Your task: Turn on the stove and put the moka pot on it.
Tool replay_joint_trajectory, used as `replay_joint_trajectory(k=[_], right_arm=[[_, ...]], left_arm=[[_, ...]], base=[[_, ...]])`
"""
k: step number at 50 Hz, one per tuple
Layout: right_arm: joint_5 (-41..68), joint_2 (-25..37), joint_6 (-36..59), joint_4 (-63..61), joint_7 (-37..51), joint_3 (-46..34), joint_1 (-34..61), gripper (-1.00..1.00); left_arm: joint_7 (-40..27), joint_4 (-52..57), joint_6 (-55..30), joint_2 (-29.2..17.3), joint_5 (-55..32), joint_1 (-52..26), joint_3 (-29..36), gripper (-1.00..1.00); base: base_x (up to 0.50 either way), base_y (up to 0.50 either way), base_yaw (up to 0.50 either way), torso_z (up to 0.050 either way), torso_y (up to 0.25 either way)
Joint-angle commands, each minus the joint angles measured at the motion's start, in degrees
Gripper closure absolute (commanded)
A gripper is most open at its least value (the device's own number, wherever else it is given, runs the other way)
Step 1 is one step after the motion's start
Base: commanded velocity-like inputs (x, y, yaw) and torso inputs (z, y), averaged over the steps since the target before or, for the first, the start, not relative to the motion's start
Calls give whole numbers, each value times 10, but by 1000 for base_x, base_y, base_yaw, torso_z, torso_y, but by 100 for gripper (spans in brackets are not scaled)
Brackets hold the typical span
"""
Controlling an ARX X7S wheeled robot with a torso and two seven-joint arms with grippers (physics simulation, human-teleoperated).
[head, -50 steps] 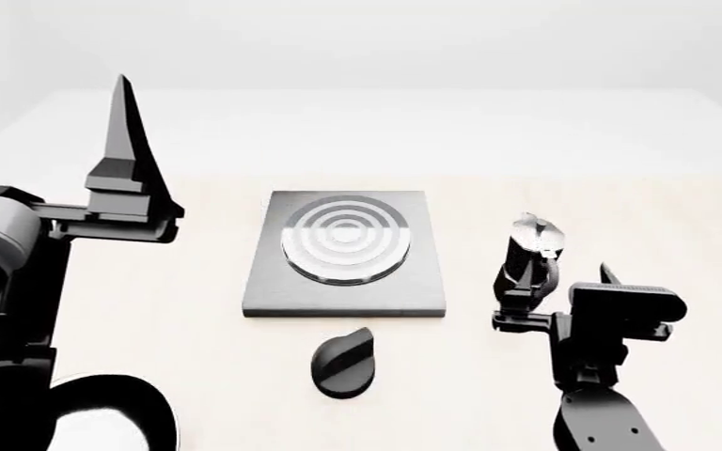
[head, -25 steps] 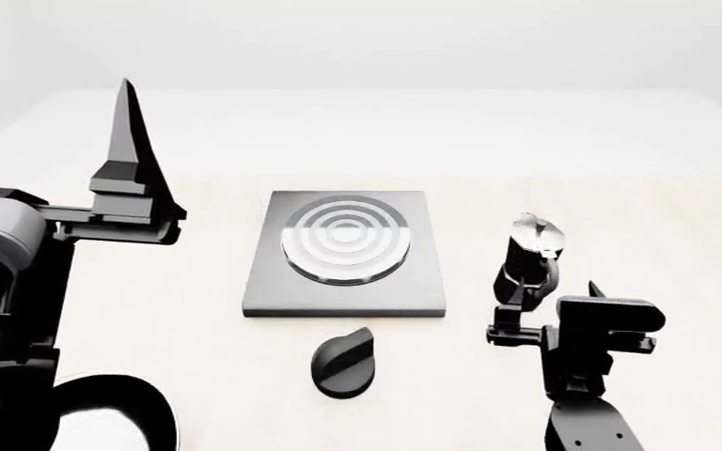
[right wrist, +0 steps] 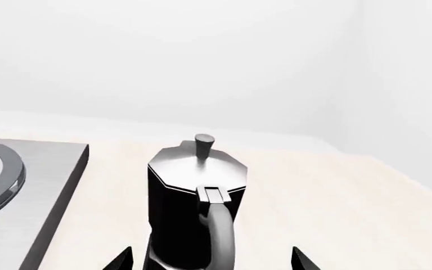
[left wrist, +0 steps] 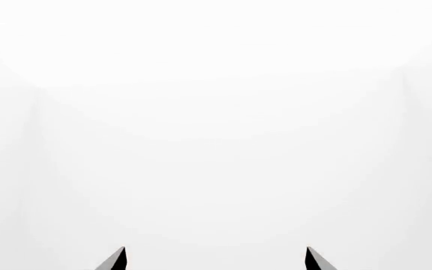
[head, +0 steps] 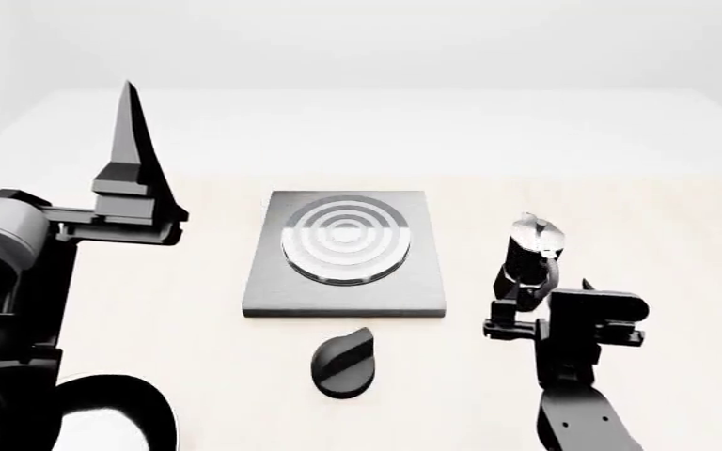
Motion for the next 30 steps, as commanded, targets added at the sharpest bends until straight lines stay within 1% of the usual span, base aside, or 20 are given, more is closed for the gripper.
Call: replay_joint_trajectory(k=[1,3,4,7,8,9,12,13,14,15,16,17,21,22,23,24,26,30], right_arm=[[-9,-15,-41,85,-5,-5,31,-100],[-10,-17,-48,99,-6,-5,36,-100],[-6,-9,-12,59,-2,-5,32,-100],[-6,-9,-9,61,-1,-5,34,-100],[-10,-16,-43,103,-4,-6,39,-100],[-12,-19,-55,121,-5,-6,44,-100],[-6,-10,-14,76,-1,-5,39,-100],[-10,-17,-46,116,-4,-6,44,-100],[-11,-18,-52,128,-5,-6,49,-100],[-9,-15,-37,112,-4,-6,49,-100],[-11,-19,-55,134,-5,-6,51,-100],[-9,-14,-30,107,-2,-6,49,-100],[-8,-14,-21,102,-1,-7,52,-100],[-15,-24,-66,160,-5,-9,63,-100],[-16,-26,-74,173,-6,-10,68,-100],[-13,-18,-35,127,-2,-10,63,-100],[-17,-26,-72,174,-5,-11,71,-100],[-19,-28,-85,198,-7,-11,79,-100]], left_arm=[[3,-5,4,3,3,4,1,-100],[3,-5,6,2,3,6,0,-100],[4,-6,8,2,4,8,0,-100],[2,-5,8,2,3,10,-1,-100],[4,-7,9,3,3,9,-1,-100],[4,-7,9,3,4,9,0,-100],[3,-5,6,3,3,7,0,-100],[3,-5,6,3,3,7,0,-100],[2,-5,5,3,2,6,1,-100],[3,-5,5,4,3,6,1,-100],[4,-6,7,4,3,7,1,-100],[4,-7,7,5,4,7,2,-100],[6,-10,8,6,5,8,2,-100],[6,-10,7,7,4,6,3,-100],[6,-10,8,7,6,8,4,-100],[5,-9,4,7,4,4,4,-100],[7,-11,7,8,5,5,4,-100],[7,-12,8,8,4,7,4,-100]], base=[[0,0,0,0,0],[0,0,0,0,0],[0,0,0,0,0],[0,0,0,0,0],[0,0,0,0,0],[0,0,0,0,0],[0,0,0,0,0],[0,0,0,0,0],[0,0,0,0,0],[0,0,0,0,0],[0,0,0,0,0],[0,0,0,0,0],[0,0,0,0,0],[0,0,0,0,0],[0,0,0,0,0],[0,0,0,0,0],[0,0,0,0,0],[0,0,0,0,0]])
